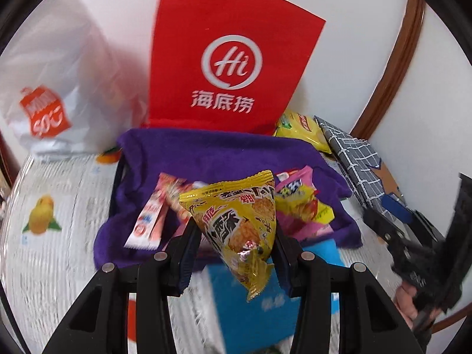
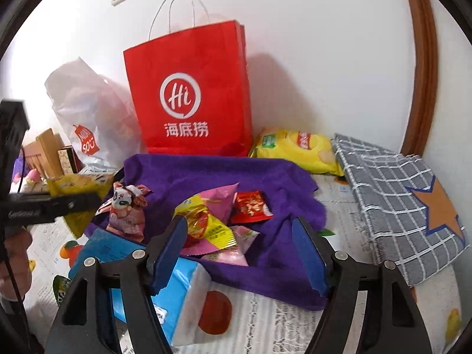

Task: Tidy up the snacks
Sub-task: 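Lower the yellow snack bag onto the towel and open left tool, then lift both open tools away from the purple towel, then grasp the pink-white pastry packet with right tool while left tool reaches toward the green bag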

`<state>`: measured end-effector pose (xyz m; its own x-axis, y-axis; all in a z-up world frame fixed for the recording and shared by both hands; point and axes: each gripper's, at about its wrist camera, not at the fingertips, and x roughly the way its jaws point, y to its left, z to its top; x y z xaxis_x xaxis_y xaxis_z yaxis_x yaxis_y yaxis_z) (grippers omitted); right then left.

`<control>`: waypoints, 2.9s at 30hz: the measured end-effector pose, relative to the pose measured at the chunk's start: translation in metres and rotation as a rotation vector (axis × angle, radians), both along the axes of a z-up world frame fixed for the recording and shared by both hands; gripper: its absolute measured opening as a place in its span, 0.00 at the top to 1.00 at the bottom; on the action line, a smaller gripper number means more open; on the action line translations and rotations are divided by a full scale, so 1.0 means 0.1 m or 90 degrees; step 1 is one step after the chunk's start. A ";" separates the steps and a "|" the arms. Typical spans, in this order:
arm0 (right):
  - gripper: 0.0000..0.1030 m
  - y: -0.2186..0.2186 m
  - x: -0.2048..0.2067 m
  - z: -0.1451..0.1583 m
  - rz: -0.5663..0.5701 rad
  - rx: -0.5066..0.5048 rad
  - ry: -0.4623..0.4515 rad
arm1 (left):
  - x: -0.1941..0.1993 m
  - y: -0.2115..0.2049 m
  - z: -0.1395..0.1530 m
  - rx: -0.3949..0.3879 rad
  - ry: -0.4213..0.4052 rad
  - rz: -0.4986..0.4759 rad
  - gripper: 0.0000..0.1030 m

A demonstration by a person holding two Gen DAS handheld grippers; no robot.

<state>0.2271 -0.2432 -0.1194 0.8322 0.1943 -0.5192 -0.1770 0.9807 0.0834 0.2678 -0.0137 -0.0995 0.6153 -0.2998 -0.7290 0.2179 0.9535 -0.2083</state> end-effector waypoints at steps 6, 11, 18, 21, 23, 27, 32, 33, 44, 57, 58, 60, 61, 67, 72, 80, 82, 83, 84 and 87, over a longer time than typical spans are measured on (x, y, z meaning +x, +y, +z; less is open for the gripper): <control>0.29 -0.08 -0.11 0.01 0.009 0.006 -0.018 | 0.32 -0.22 -0.13 0.024 0.026 -0.012 0.57; 0.29 -0.05 -0.09 -0.09 0.009 -0.028 0.000 | 0.53 -0.30 -0.32 0.037 0.059 -0.008 0.57; 0.29 0.04 -0.08 -0.18 0.028 -0.053 0.016 | 0.67 -0.40 -0.41 0.054 0.077 -0.031 0.56; 0.29 0.07 -0.12 -0.18 0.031 -0.058 0.005 | 0.69 -0.40 -0.39 0.053 0.069 -0.022 0.42; 0.29 0.08 -0.14 -0.17 0.029 -0.056 -0.004 | 0.68 -0.39 -0.35 0.066 0.055 -0.012 0.37; 0.29 0.08 -0.15 -0.17 0.030 -0.054 -0.007 | 0.59 -0.32 -0.24 0.086 0.028 0.008 0.32; 0.29 0.07 -0.15 -0.15 0.023 -0.053 0.005 | 0.35 -0.22 -0.09 0.106 0.014 0.023 0.28; 0.29 0.06 -0.15 -0.14 0.019 -0.052 0.007 | 0.27 -0.18 -0.05 0.111 0.009 0.028 0.27; 0.25 0.08 -0.43 0.00 -0.016 -0.022 0.063 | -0.46 0.21 0.07 0.151 -0.029 0.050 0.14; 0.21 0.22 -0.73 -0.01 -0.066 -0.014 0.129 | -0.77 0.40 -0.17 0.158 -0.077 0.030 0.14; 0.21 0.22 -0.75 -0.01 -0.071 -0.013 0.128 | -0.76 0.41 -0.18 0.154 -0.080 0.031 0.14; 0.21 0.18 -0.82 0.00 -0.066 0.004 0.121 | -0.75 0.46 -0.20 0.159 -0.090 0.042 0.14; 0.21 0.16 -0.84 0.00 -0.064 0.014 0.119 | -0.74 0.48 -0.22 0.166 -0.088 0.053 0.14; 0.21 0.08 -0.92 -0.12 -0.076 0.052 0.128 | -0.78 0.60 -0.29 0.131 -0.058 0.073 0.15; 0.21 0.15 -0.91 -0.31 -0.072 0.046 0.177 | -0.84 0.54 -0.28 0.127 -0.062 0.052 0.14; 0.32 0.36 -0.99 -0.39 -0.058 0.056 0.157 | -0.78 0.63 -0.32 0.109 -0.039 0.069 0.14; 0.41 0.40 -0.99 -0.40 -0.071 0.046 0.157 | -0.77 0.67 -0.31 0.098 -0.038 0.072 0.14; 0.42 0.43 -0.99 -0.42 -0.070 0.045 0.162 | -0.77 0.69 -0.30 0.093 -0.038 0.075 0.14; 0.46 0.45 -0.98 -0.44 -0.060 0.046 0.170 | -0.77 0.70 -0.30 0.091 -0.038 0.076 0.14; 0.49 0.52 -0.96 -0.50 -0.032 0.047 0.190 | -0.76 0.73 -0.30 0.084 -0.036 0.080 0.14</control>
<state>0.1311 -0.1910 -0.1695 0.6543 0.2035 -0.7283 -0.0858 0.9769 0.1958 0.1917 0.0589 -0.1291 0.6835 -0.1213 -0.7198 0.1024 0.9923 -0.0700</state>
